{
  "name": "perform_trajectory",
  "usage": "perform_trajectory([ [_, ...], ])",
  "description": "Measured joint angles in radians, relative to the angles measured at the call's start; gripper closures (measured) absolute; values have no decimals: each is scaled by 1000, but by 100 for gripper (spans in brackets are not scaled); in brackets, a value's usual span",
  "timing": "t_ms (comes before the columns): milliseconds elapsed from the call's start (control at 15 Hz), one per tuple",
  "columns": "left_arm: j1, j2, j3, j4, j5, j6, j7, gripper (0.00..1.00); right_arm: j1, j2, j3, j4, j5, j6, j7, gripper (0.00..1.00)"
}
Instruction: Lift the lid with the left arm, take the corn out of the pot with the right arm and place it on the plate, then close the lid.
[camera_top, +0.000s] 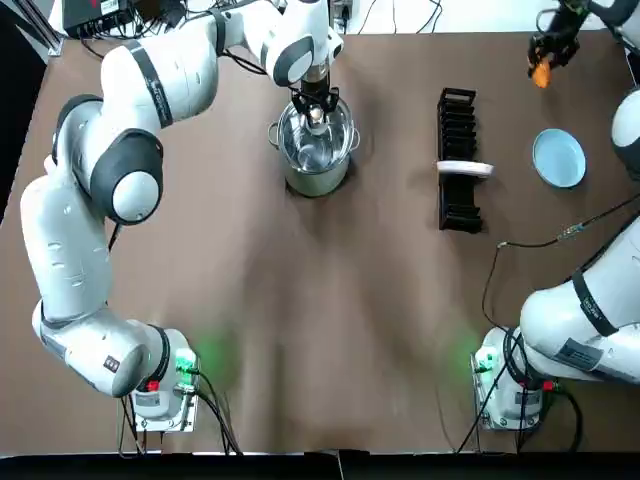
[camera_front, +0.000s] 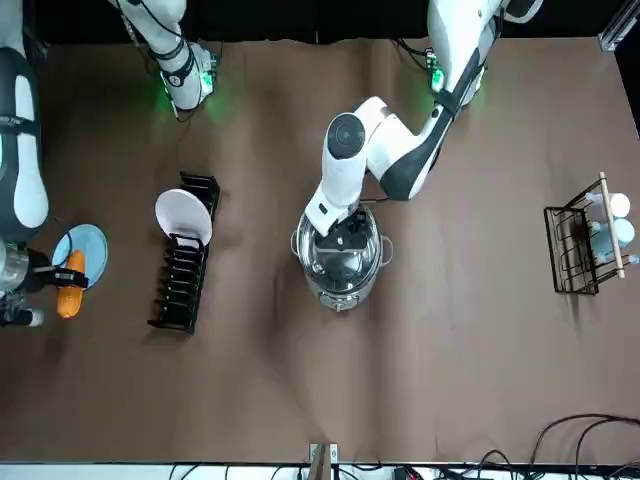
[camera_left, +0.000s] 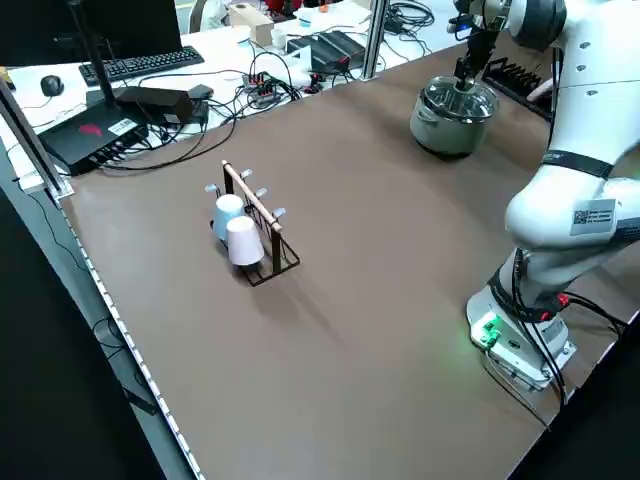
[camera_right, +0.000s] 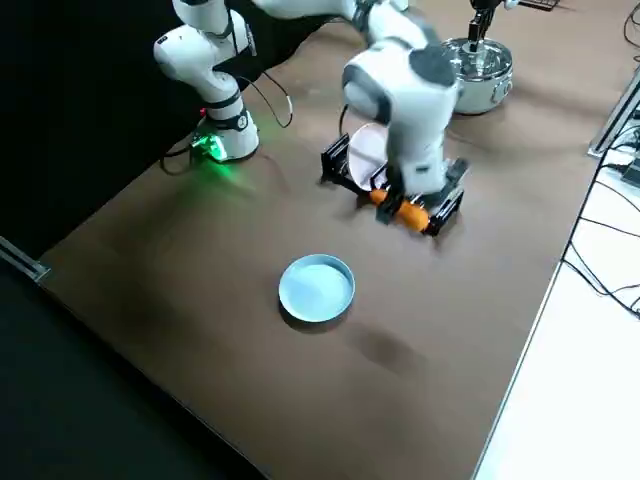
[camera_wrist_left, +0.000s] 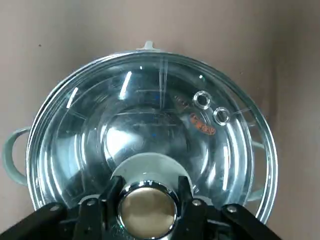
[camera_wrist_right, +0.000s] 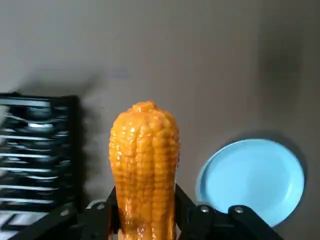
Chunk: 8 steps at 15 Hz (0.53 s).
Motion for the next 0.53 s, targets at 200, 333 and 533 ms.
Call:
perform_trajectory([
  [200,0,0,5,0,1,0,2,50,-125,1,-2,-189,0,224,-162,59],
  [333,1,0,7,0,1,0,4,50,-155,1,-2,-256,0,294,-181,59],
  [533,2,0,10,0,1,-1,14,50,-189,0,-2,-294,-1,332,-198,59],
])
